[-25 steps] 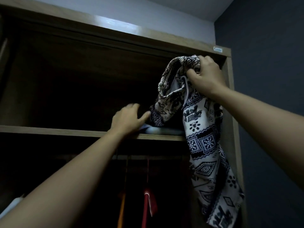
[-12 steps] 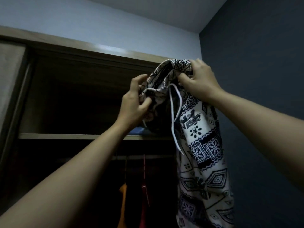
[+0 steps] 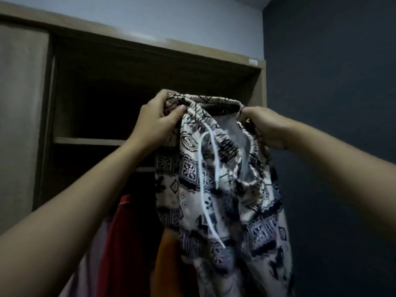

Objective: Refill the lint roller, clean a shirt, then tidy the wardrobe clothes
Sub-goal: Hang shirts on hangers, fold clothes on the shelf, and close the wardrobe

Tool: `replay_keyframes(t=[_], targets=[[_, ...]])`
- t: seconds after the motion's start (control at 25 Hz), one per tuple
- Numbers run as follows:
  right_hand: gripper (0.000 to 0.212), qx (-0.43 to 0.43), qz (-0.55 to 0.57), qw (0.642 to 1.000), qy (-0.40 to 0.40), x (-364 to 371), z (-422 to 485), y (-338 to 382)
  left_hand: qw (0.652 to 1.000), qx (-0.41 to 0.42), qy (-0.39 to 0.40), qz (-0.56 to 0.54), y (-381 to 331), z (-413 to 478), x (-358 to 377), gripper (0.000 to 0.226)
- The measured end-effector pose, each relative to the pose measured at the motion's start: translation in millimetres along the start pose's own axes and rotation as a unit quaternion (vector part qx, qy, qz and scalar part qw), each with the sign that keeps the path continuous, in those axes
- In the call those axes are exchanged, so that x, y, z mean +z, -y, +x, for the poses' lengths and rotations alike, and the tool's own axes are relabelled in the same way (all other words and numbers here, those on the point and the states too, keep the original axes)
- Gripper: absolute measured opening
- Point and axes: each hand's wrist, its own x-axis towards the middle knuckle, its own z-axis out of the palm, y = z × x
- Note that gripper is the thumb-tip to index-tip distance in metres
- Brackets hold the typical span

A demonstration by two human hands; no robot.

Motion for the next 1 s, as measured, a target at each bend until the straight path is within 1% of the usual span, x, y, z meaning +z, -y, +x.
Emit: replay_keyframes(t=[0.04, 0.08, 0.12, 0.16, 0.2, 0.28, 0.32, 0.36, 0.4, 0.44, 0.52, 0.6, 0.64, 0.68, 0.72, 0.76, 0.8, 0.88, 0.92, 0.96, 1.0], targets=[[0.016, 0.004, 0.04, 0.999, 0.016, 7, -14, -6, 1.0, -0.017, 0.008, 0.011, 2, -13, 1, 0.018], [0.018, -0.011, 0.039, 0.998, 0.042, 13, -28, -13, 0.999, -0.033, 0.015, 0.018, 2, -25, 1, 0.018], [0.013, -0.02, 0.004, 0.997, 0.071, 18, -40, -20, 0.998, -0.048, 0.029, 0.025, 3, -37, 1, 0.02], [0.013, -0.017, -0.046, 0.994, 0.098, 20, -49, -31, 0.997, -0.06, 0.047, 0.033, 5, -49, 0, 0.023], [0.028, 0.007, -0.098, 0.988, 0.119, 19, -56, -43, 0.995, -0.064, 0.064, 0.045, 6, -62, -2, 0.027], [0.053, 0.078, -0.155, 0.966, 0.192, 13, -72, -71, 0.989, -0.06, 0.093, 0.099, 9, -86, -10, 0.028], [0.063, 0.103, -0.169, 0.953, 0.229, 9, -83, -85, 0.983, -0.055, 0.111, 0.133, 10, -98, -16, 0.026], [0.067, 0.106, -0.187, 0.941, 0.26, 6, -96, -99, 0.976, -0.057, 0.136, 0.159, 12, -113, -21, 0.024], [0.065, 0.081, -0.204, 0.935, 0.277, 4, -107, -111, 0.969, -0.065, 0.163, 0.173, 11, -129, -27, 0.022], [0.059, 0.032, -0.225, 0.93, 0.289, 3, -121, -119, 0.964, -0.08, 0.184, 0.173, 11, -147, -33, 0.02], [0.051, -0.08, -0.283, 0.913, 0.282, 5, -141, -134, 0.958, -0.126, 0.206, 0.154, 7, -178, -43, 0.02], [0.047, -0.145, -0.346, 0.88, 0.29, 12, -153, -143, 0.952, -0.165, 0.231, 0.112, -1, -205, -54, 0.024], [0.042, -0.153, -0.365, 0.868, 0.301, 17, -156, -152, 0.947, -0.176, 0.254, 0.088, -4, -214, -59, 0.027], [0.04, -0.132, -0.362, 0.868, 0.313, 22, -160, -159, 0.938, -0.185, 0.283, 0.078, -8, -223, -64, 0.029], [0.042, -0.076, -0.34, 0.874, 0.34, 30, -165, -164, 0.927, -0.184, 0.316, 0.089, -10, -231, -67, 0.03], [0.045, -0.03, -0.302, 0.878, 0.37, 37, -172, -167, 0.914, -0.176, 0.346, 0.119, -8, -239, -70, 0.029], [0.046, -0.016, -0.278, 0.875, 0.397, 42, -179, -168, 0.9, -0.167, 0.368, 0.16, -4, -247, -73, 0.028], [0.046, -0.032, -0.287, 0.857, 0.427, 42, -188, -173, 0.874, -0.168, 0.395, 0.226, 4, -264, -77, 0.023], [0.046, -0.051, -0.332, 0.834, 0.437, 36, -188, -174, 0.867, -0.181, 0.398, 0.238, 4, -273, -78, 0.023], [0.045, -0.075, -0.413, 0.79, 0.446, 32, -187, -174, 0.866, -0.198, 0.392, 0.239, 4, -280, -78, 0.024], [0.046, -0.092, -0.469, 0.766, 0.43, 27, -187, -176, 0.87, -0.205, 0.381, 0.236, 3, -285, -77, 0.026]])
